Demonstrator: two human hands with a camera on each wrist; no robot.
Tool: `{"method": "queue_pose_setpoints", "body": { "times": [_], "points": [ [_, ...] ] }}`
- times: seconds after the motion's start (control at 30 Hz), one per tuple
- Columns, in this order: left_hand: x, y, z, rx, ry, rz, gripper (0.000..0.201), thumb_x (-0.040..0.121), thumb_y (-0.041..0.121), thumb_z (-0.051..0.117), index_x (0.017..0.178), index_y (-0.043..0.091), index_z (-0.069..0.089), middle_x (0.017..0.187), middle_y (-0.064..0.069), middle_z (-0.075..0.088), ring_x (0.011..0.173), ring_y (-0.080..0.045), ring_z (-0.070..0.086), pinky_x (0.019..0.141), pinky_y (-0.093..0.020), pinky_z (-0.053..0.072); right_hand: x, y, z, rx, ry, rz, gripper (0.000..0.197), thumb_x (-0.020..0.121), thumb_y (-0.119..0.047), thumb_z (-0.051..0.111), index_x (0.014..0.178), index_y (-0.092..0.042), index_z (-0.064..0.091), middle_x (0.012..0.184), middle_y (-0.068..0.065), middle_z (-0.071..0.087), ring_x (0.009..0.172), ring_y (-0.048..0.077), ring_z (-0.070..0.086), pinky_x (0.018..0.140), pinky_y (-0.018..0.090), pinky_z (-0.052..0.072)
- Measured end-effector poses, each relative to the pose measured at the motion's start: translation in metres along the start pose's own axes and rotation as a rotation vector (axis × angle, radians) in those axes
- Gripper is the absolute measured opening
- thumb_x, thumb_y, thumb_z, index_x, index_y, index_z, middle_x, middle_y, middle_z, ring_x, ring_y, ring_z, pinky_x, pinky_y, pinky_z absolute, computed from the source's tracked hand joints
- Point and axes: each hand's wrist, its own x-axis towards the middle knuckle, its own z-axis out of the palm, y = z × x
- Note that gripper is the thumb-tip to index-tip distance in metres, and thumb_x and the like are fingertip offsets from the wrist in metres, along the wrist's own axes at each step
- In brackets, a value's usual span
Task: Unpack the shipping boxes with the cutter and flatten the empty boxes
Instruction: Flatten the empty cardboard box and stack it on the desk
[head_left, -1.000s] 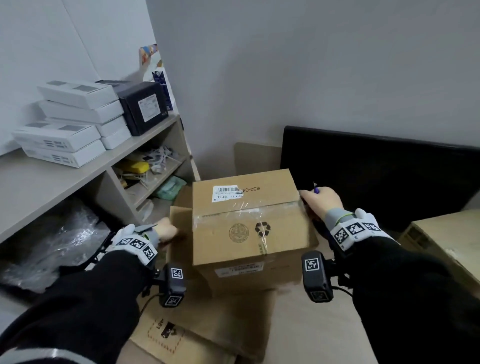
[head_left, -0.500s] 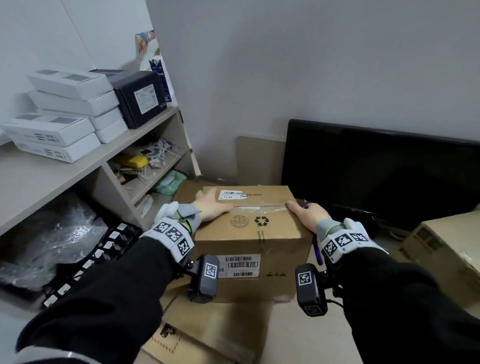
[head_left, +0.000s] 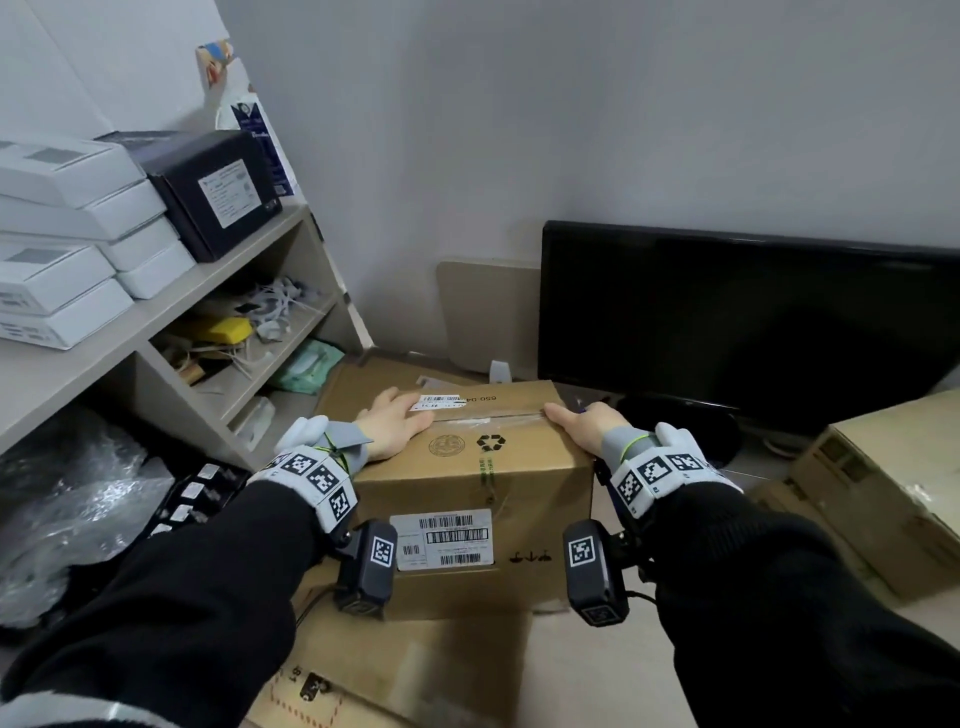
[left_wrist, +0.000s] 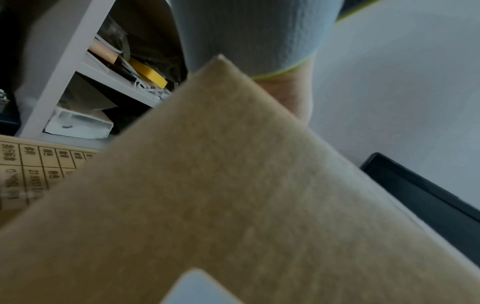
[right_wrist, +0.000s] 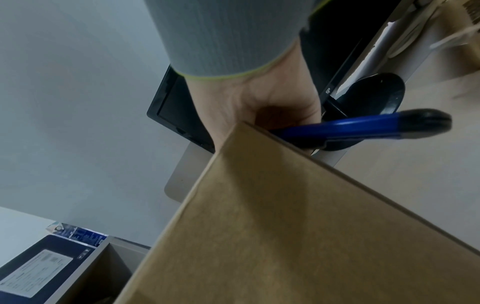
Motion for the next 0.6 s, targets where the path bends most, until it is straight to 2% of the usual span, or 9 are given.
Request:
{"method": "queue_pose_setpoints", "body": {
  "times": [0.17,0.33,0.43,0.5,0.53,0.6],
  "points": [
    [0.009,0.01,-0.008,-0.001,-0.022,0.028,0.059,0.099,0.05,0.036,0.15,0.023,0.025,0.16,-0.008,0.004,0.147,-0.027,0.01,0.118,-0.041,0.011,0.005,-0.008,-0.008,-0.129,0.009,0.008,0.064,0.095,-0.057,0.04,0.121,-0.001,0.056,0.116,0.014,0.062,0.105,0.031,0.06,0.086,0.032,0.044],
    [0.014,0.005,0.0,0.001,-0.02,0.049,0.064,0.098,0.051,0.039,0.152,0.022,0.022,0.161,-0.008,0.002,0.147,-0.028,0.01,0.116,-0.041,0.012,0.009,-0.008,-0.002,-0.143,-0.007,0.019,0.063,0.095,-0.057,0.04,0.12,-0.002,0.055,0.113,0.014,0.061,0.103,0.031,0.06,0.081,0.032,0.042],
    [0.01,-0.011,0.016,-0.076,0.004,0.086,0.067,0.096,0.05,0.043,0.152,0.023,0.019,0.161,-0.008,-0.002,0.147,-0.03,0.007,0.117,-0.041,0.011,0.009,0.004,0.011,-0.063,-0.053,0.015,0.065,0.091,-0.061,0.044,0.116,-0.002,0.056,0.109,0.013,0.061,0.1,0.03,0.06,0.087,0.033,0.046],
    [0.006,-0.019,0.027,-0.068,0.007,0.105,0.072,0.094,0.053,0.045,0.153,0.027,0.013,0.161,-0.004,-0.008,0.147,-0.034,0.006,0.119,-0.046,0.013,0.009,0.019,0.019,0.03,-0.085,0.007,0.07,0.086,-0.064,0.049,0.119,-0.003,0.055,0.112,0.011,0.063,0.102,0.029,0.061,0.093,0.038,0.048],
    [0.002,-0.023,0.033,-0.051,0.004,0.109,0.075,0.093,0.055,0.046,0.153,0.029,0.009,0.16,-0.002,-0.011,0.146,-0.036,0.005,0.118,-0.048,0.012,0.005,0.027,0.023,0.095,-0.112,0.006,0.068,0.085,-0.064,0.052,0.119,-0.004,0.055,0.11,0.011,0.063,0.098,0.028,0.062,0.088,0.037,0.051],
    [-0.006,-0.028,0.044,-0.028,0.004,0.124,0.08,0.091,0.058,0.047,0.153,0.034,0.003,0.159,0.004,-0.018,0.146,-0.039,0.002,0.118,-0.051,0.009,-0.005,0.038,0.029,0.267,-0.205,0.028,0.054,0.089,-0.053,0.057,0.112,-0.004,0.053,0.097,0.008,0.063,0.082,0.023,0.062,0.059,0.029,0.056]
  ]
}}
